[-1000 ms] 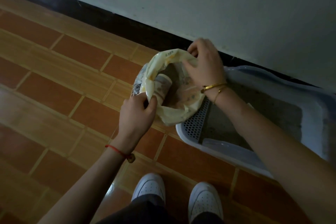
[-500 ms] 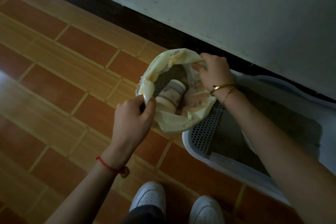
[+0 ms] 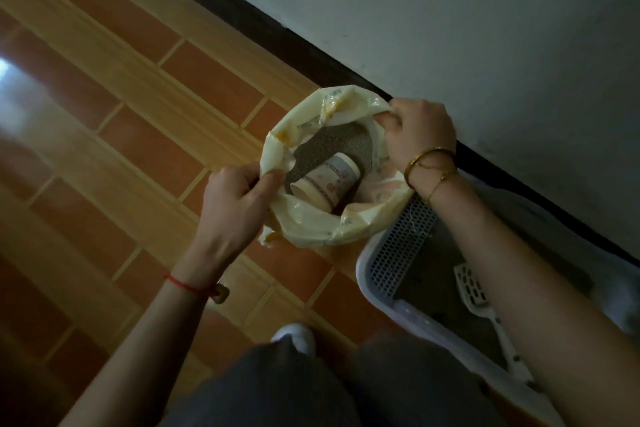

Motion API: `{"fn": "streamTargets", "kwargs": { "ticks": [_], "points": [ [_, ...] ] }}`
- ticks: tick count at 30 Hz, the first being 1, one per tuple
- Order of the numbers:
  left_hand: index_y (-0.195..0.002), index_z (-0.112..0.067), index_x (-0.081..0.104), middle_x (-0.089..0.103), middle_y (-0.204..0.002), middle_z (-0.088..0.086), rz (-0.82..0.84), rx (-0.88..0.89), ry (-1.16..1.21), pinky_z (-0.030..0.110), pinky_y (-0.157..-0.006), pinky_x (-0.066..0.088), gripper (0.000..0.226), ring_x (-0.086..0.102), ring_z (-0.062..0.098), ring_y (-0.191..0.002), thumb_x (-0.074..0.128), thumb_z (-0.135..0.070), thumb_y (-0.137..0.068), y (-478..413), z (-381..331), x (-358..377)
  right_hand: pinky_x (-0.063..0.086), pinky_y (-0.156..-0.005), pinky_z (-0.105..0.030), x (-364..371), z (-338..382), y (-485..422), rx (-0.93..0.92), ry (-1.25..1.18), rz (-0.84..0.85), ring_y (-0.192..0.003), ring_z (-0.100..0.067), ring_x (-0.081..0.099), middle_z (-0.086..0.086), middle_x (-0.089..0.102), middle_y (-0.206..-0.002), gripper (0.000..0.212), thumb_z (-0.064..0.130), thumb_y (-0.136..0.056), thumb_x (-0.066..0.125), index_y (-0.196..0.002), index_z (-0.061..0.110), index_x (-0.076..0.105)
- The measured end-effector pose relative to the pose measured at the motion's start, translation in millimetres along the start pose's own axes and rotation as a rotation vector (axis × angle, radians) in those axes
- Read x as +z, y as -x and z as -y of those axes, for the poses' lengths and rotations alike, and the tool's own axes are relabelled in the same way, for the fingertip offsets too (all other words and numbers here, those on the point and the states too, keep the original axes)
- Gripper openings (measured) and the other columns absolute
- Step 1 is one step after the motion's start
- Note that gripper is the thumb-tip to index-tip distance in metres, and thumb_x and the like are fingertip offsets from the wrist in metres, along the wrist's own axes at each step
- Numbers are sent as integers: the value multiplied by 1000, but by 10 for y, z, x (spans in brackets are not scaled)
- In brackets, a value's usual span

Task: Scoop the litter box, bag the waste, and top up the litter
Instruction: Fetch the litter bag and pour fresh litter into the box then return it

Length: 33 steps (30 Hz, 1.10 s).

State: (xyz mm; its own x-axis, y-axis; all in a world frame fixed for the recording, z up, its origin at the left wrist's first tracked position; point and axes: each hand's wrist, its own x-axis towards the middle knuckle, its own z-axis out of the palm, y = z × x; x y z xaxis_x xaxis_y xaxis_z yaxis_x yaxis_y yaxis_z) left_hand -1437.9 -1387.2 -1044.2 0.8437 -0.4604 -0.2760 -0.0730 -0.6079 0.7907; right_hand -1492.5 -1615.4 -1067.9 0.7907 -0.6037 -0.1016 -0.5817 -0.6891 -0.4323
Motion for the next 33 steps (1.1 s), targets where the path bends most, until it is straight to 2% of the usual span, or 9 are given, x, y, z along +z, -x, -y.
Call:
{"fn": "streamTargets", "kwargs": {
  "ticks": [6, 9, 13, 18, 22, 24, 28, 30, 33],
  "points": [
    [-66, -16, 65, 65, -54, 8, 25, -7, -18, 41, -52, 54, 31, 66, 23, -51, 56, -22, -95, 496, -999, -849, 23, -52, -27, -1098, 652, 325, 48, -79, 28, -61, -21, 43, -2, 47, -64, 28, 30, -92, 53, -70, 14, 57],
    [-61, -16, 64, 66, -57, 16, 9, -28, -17, 54, -55, 52, 34, 64, 36, -54, 56, -29, -92, 831, -1549, -1313, 24, -53, -26, -1753, 1016, 523, 42, -106, 52, -60, -22, 42, 0, 44, -61, 32, 31, -93, 54, -64, 17, 49],
    [-63, -15, 65, 65, -58, 15, 14, -41, -55, 47, -53, 48, 35, 61, 34, -54, 56, -27, -94, 1302, -2294, -1901, 14, -43, -26, -2655, 1489, 829, 37, -91, 55, -46, -14, 31, 5, 32, -51, 50, 29, -93, 53, -52, 18, 27],
    [-74, -8, 70, 63, -56, 9, 77, -34, -93, 32, -46, 42, 41, 55, 21, -47, 48, -40, -88, 1910, -3242, -2616, 11, -45, -25, -3855, 2013, 1347, 76, -113, 41, -47, -4, 26, 7, 29, -50, 51, 27, -94, 53, -52, 23, 24],
    [-74, -11, 69, 60, -54, 5, 123, -14, -170, 19, -43, 36, 34, 53, 15, -44, 53, -31, -97, 2343, -3880, -3054, 12, -45, -23, -4658, 2262, 1790, 113, -164, 39, -46, -12, 31, 6, 32, -51, 47, 22, -93, 55, -53, 21, 29],
    [-74, -14, 68, 60, -54, 3, 146, -3, -192, 24, -44, 40, 31, 55, 17, -44, 53, -29, -97, 2537, -4139, -3201, 13, -44, -23, -4974, 2322, 1973, 121, -185, 21, -49, -19, 35, 5, 35, -52, 44, 20, -92, 56, -55, 19, 31],
    [-73, -13, 68, 61, -56, 6, 158, 12, -211, 37, -49, 47, 32, 57, 22, -47, 54, -30, -96, 2839, -4539, -3358, 13, -43, -23, -5465, 2374, 2307, 151, -188, 10, -45, -4, 29, 8, 31, -49, 50, 21, -93, 55, -51, 23, 27],
    [-76, -13, 69, 63, -58, 7, 179, 33, -210, 38, -50, 49, 31, 58, 23, -49, 54, -31, -96, 2951, -4678, -3378, 13, -42, -22, -5652, 2365, 2465, 187, -185, -8, -44, -8, 29, 6, 31, -48, 50, 21, -93, 56, -50, 21, 29],
    [-75, -14, 69, 63, -58, 5, 217, 77, -231, 24, -47, 44, 30, 57, 18, -48, 55, -29, -96, 3083, -4854, -3376, 12, -44, -20, -5851, 2310, 2710, 226, -209, -68, -52, -21, 37, -10, 49, -54, 38, 19, -92, 58, -55, 11, 49]
  ]
}}
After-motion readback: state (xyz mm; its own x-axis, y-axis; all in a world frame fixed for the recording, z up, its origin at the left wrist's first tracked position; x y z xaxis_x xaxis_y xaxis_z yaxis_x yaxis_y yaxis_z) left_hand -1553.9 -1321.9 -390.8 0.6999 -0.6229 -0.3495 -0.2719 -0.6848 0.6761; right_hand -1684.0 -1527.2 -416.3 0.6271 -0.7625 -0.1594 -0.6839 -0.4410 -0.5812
